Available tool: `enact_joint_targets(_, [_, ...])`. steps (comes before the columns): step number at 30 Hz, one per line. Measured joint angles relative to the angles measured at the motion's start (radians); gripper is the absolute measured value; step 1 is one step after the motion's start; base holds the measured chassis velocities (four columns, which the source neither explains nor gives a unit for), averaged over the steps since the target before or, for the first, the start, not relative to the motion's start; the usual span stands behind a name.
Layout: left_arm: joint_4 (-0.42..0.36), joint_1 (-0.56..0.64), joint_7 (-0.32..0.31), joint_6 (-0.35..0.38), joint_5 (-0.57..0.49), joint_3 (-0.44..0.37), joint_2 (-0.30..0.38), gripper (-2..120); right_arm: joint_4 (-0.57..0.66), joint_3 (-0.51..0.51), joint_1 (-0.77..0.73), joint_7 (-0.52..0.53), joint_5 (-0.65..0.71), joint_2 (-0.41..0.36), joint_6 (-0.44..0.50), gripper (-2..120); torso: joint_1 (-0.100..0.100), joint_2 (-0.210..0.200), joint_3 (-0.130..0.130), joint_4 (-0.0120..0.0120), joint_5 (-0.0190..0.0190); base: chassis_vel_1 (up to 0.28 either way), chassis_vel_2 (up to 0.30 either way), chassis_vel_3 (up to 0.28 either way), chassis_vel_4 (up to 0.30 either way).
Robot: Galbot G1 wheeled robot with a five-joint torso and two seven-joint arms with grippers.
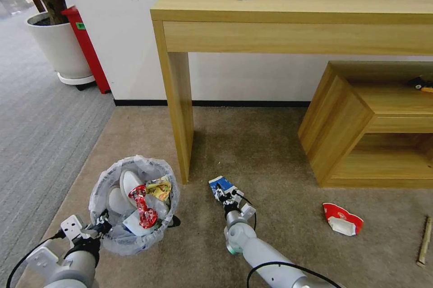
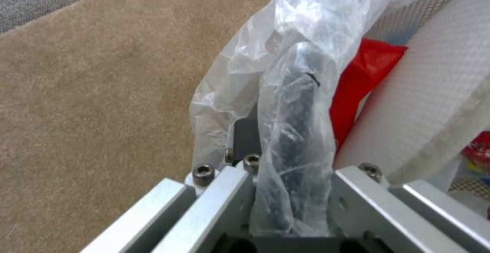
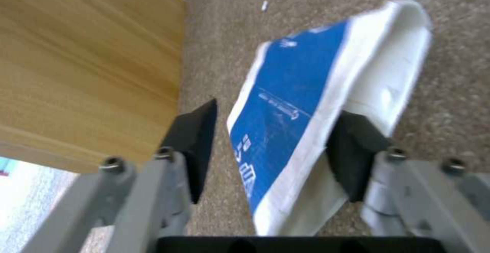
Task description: Pick up the trash bin and place the garbage on the floor into it.
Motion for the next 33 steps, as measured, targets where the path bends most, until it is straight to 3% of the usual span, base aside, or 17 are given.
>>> enact_joint_targets(5, [-0.003, 0.004, 0.001, -0.001, 0.002, 0.004, -0.004, 0, -0.014, -0.003, 0.002, -0.010, -0.014, 0.003, 0.000, 34, 0.000, 0.000, 0.000, 0.0000, 0.0000, 0.000, 0.000, 0.000, 0.000])
enact_joint_targets(14, [-0.004, 0.008, 0.004, -0.003, 0.010, 0.010, -0.009, 0, -0.035, -0.006, -0.019, -0.039, -0.047, -0.005, 0.009, 0, 0.000, 0.000, 0.000, 0.0000, 0.0001, 0.000, 0.000, 0.000, 0.000])
enact_joint_targets(24, [0.012, 0.001, 0.005, -0.004, 0.017, 0.012, -0.008, 0, 0.028, -0.035, -0.050, -0.062, -0.086, -0.066, 0.049, 0, 0.000, 0.000, 0.000, 0.0000, 0.0001, 0.000, 0.000, 0.000, 0.000])
enact_joint_targets(33, [0.049, -0.009, 0.005, 0.000, 0.031, 0.019, 0.005, 0, 0.257, -0.068, -0.125, -0.061, -0.173, -0.200, 0.113, 0, 0.000, 0.000, 0.000, -0.0001, 0.0000, 0.000, 0.000, 0.000, 0.000])
